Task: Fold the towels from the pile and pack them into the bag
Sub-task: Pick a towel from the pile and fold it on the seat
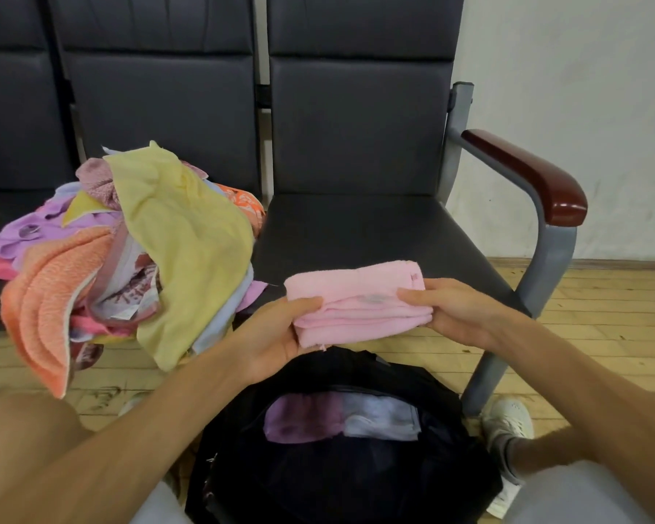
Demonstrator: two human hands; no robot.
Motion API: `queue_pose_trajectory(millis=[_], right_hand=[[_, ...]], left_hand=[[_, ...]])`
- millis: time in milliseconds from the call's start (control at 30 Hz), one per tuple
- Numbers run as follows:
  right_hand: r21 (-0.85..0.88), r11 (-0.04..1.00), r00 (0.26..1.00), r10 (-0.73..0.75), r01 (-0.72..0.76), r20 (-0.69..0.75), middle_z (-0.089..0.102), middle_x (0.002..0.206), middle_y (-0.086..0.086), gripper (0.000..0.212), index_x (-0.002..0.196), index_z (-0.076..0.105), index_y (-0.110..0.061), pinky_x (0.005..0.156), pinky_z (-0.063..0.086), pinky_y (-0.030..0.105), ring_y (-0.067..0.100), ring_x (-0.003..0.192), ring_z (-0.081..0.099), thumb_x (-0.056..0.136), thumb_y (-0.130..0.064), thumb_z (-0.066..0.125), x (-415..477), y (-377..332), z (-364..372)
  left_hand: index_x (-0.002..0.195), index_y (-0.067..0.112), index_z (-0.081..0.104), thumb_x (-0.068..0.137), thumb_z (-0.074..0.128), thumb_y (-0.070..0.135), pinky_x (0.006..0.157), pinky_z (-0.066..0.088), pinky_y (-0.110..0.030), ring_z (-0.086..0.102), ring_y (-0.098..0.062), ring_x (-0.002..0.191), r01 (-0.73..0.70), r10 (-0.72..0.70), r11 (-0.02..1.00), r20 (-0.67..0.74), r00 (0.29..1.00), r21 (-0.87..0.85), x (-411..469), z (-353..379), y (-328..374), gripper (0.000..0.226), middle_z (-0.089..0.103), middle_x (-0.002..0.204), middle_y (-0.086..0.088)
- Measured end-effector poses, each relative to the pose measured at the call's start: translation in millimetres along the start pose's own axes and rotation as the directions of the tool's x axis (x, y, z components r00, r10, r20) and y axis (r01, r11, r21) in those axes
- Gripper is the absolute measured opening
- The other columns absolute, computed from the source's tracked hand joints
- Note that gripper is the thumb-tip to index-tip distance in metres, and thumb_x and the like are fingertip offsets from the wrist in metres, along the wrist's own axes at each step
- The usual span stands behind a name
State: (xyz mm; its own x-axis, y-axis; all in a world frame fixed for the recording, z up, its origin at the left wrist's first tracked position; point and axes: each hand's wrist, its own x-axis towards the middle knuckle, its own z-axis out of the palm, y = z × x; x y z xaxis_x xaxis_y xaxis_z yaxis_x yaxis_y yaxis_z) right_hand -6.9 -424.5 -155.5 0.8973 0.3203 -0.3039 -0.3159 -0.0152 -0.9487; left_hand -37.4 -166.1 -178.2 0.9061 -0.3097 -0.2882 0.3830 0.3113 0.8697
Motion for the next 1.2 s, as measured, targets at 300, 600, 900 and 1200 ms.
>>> queue_pose_trajectory(millis=[300,600,900,1200], right_hand=[[-0.124,0.944,0.952,0.304,-0.304,-0.021,0.069,0.109,0.008,0.027,0.117,0.064,-0.008,0.071,0.061,0.03,0.02,0.094,0.067,0.091,-0.003,0.063,15,49,13],[-0.091,0.827,0.831,0.545,-0.555,-0.116,0.066,0.113,0.015,0.034,0.12,0.063,-0.004,0.069,0.058,0.037,0.023,0.085,0.064,0.087,-0.005,0.07,70,175,28],[-0.022,0.787,0.77,0.598,-0.617,-0.221,0.064,0.117,0.016,0.029,0.123,0.058,-0.005,0.07,0.056,0.034,0.024,0.097,0.062,0.094,-0.001,0.06,115,280,53],[-0.066,0.744,0.731,0.629,-0.664,-0.265,0.065,0.112,0.014,0.026,0.124,0.06,-0.006,0.063,0.055,0.035,0.029,0.088,0.065,0.098,-0.01,0.055,150,352,72]], left_hand=[[0.121,0.008,0.06,0.091,0.064,0.01,0.078,0.06,-0.042,0.068,-0.028,0.099,0.232,-0.165,0.887,-0.193,0.967,0.399,8,-37,-26,0.03,0.07,0.114,-0.012],[0.127,0.006,0.054,0.094,0.058,0.016,0.088,0.056,-0.039,0.067,-0.028,0.105,0.526,-0.502,0.711,-0.185,0.845,0.467,35,-100,-98,0.035,0.067,0.119,-0.013],[0.122,0.009,0.056,0.09,0.056,0.011,0.091,0.055,-0.042,0.061,-0.027,0.108,0.663,-0.447,0.536,-0.49,0.748,0.522,76,-140,-199,0.032,0.063,0.117,-0.012],[0.129,0.005,0.055,0.094,0.051,0.009,0.098,0.051,-0.04,0.06,-0.028,0.111,0.746,-0.466,0.469,-0.585,0.664,0.473,97,-183,-256,0.035,0.062,0.122,-0.015]])
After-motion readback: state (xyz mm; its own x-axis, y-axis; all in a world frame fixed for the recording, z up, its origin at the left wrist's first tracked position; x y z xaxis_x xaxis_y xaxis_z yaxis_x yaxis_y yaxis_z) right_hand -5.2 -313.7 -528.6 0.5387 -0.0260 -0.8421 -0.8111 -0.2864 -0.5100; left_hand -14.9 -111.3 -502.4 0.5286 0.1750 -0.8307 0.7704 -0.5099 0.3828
